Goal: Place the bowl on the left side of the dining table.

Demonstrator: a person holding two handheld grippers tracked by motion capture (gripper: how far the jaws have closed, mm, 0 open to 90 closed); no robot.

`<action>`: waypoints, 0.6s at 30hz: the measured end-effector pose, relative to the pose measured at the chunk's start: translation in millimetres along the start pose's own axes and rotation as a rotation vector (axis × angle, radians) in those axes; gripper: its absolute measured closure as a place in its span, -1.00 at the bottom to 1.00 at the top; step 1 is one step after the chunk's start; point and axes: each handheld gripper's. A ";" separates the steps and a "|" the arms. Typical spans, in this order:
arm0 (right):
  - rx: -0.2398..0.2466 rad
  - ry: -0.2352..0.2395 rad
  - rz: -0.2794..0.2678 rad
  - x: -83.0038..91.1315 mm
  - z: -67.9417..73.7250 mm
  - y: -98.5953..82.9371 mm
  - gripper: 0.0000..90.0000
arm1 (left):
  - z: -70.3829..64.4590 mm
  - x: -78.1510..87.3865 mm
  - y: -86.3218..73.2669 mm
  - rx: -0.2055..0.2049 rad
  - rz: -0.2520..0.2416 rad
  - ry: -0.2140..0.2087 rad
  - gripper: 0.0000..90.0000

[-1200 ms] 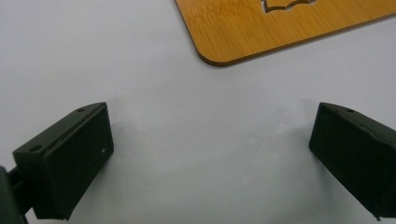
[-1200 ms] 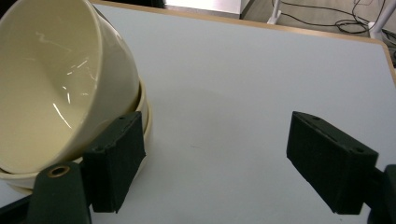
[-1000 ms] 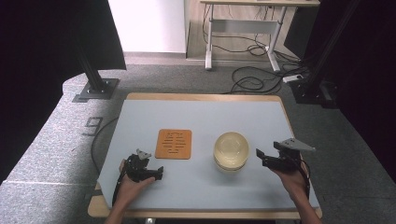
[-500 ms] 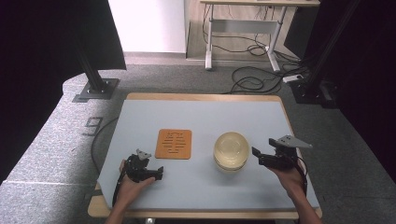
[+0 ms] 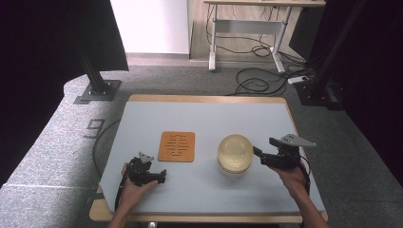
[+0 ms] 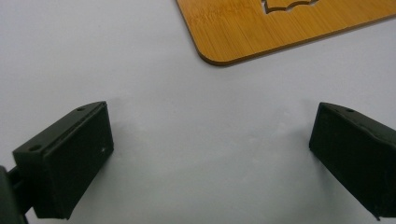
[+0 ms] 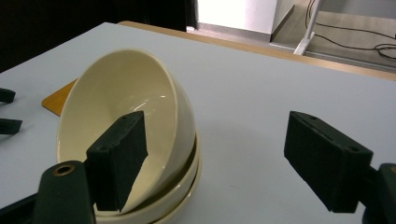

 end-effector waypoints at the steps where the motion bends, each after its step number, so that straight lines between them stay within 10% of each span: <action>1: 0.000 0.000 0.000 0.0 0.0 0.0 -0.53 | 0.0 0.0 0.0 0.000 0.000 0.000 -1.00; 18: 0.027 -0.011 0.043 -28.3 11.7 1.3 -0.46 | -0.1 0.1 0.0 0.000 0.000 0.000 -1.00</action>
Point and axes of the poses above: each handheld gripper's, and its own axes: x roughly backward along the jaws, y roughly out of its top, z roughly to its left, and after that the axes turned 5 degrees about y, right-handed
